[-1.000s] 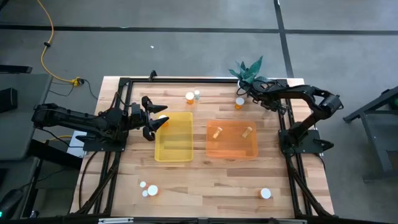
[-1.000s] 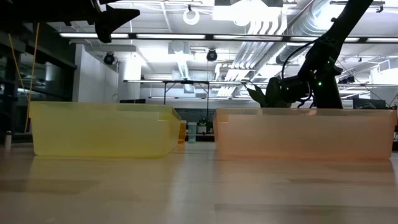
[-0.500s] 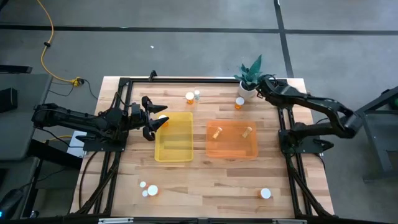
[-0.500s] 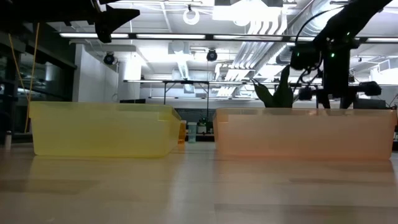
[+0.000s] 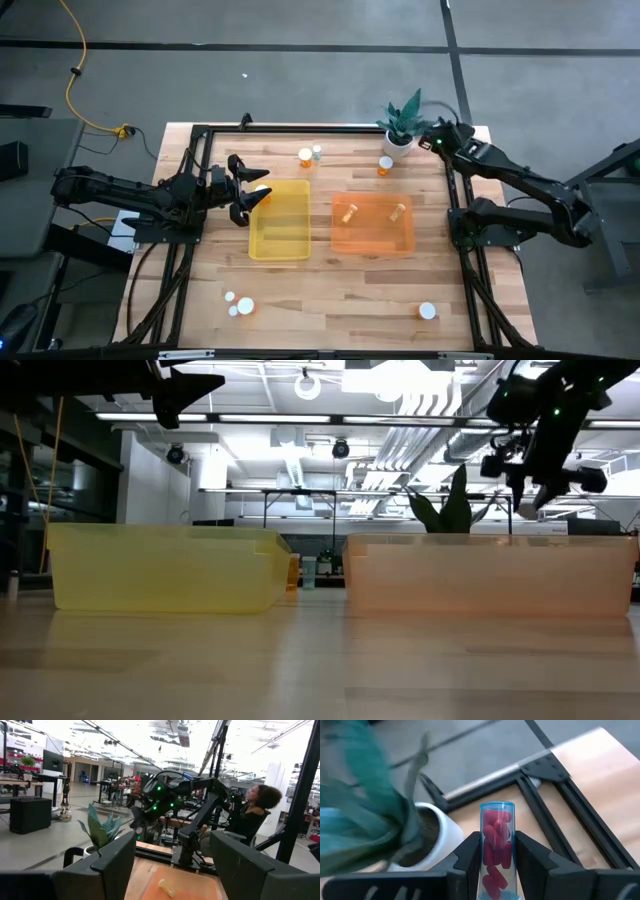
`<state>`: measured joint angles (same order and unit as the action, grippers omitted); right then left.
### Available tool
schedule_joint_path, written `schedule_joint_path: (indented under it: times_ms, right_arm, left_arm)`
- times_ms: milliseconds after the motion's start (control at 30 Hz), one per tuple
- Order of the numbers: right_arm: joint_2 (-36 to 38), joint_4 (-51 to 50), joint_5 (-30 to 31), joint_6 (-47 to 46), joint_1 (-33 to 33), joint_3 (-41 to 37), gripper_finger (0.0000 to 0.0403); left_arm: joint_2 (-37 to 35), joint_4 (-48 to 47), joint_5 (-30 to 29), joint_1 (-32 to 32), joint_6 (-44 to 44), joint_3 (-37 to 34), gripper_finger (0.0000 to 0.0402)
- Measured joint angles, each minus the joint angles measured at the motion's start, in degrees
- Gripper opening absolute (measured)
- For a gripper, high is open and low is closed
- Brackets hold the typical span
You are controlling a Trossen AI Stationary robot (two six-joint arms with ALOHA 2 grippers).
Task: Pick and place medicine bottles into bin by pill shape (circle, oval)
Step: Put the small blue capsule bottle into the orange bin
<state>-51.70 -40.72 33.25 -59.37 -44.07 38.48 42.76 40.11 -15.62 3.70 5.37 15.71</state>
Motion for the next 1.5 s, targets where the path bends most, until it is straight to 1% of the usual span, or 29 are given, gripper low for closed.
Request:
schedule_joint_path:
  times_ms: [167,333,467,600,700,867,1000,1167,1300,1500]
  right_arm:
    - [3.49,5.92,-2.24,5.52,0.01,0.02,0.0092]
    - [5.47,16.01,-6.28,12.72,1.25,0.02,0.0092]
    - [6.72,24.76,-10.71,18.94,3.62,0.02,0.0092]
    - [7.41,32.43,-15.88,23.04,7.53,0.04,0.0092]
    - [7.41,36.93,-19.49,25.61,11.62,0.02,0.0092]
    - [6.02,41.67,-20.63,29.97,20.37,0.04,0.0092]
    - [1.89,45.75,-18.72,32.55,28.0,0.04,0.0092]
    - [-7.58,55.13,-17.12,36.77,36.23,0.04,0.0092]
    - [-16.76,64.12,-17.15,38.89,40.2,0.04,0.0092]
    - [-31.61,77.22,-17.8,39.12,43.59,0.04,0.0092]
  left_arm:
    - [0.02,0.0,0.01,0.0,0.0,0.01,0.0241]
    - [0.02,-0.01,0.0,0.0,0.0,-0.01,0.0241]
    - [0.02,-0.49,0.0,0.0,0.0,-0.01,0.0241]
    - [0.02,-1.5,0.0,0.0,0.0,-0.01,0.0241]
    - [0.02,-1.39,0.0,0.0,0.0,-0.01,0.0241]
    - [0.02,-1.32,-0.41,0.0,0.0,-0.01,0.0241]
    - [0.02,-1.32,-1.59,0.0,-0.02,-0.01,0.0241]
    - [0.02,-1.3,-1.75,0.02,-0.02,-0.01,0.0241]
    - [0.02,-1.3,-1.75,0.02,-0.02,-0.01,0.0241]
    - [0.02,-1.3,-1.75,0.02,-0.02,-0.01,0.0241]
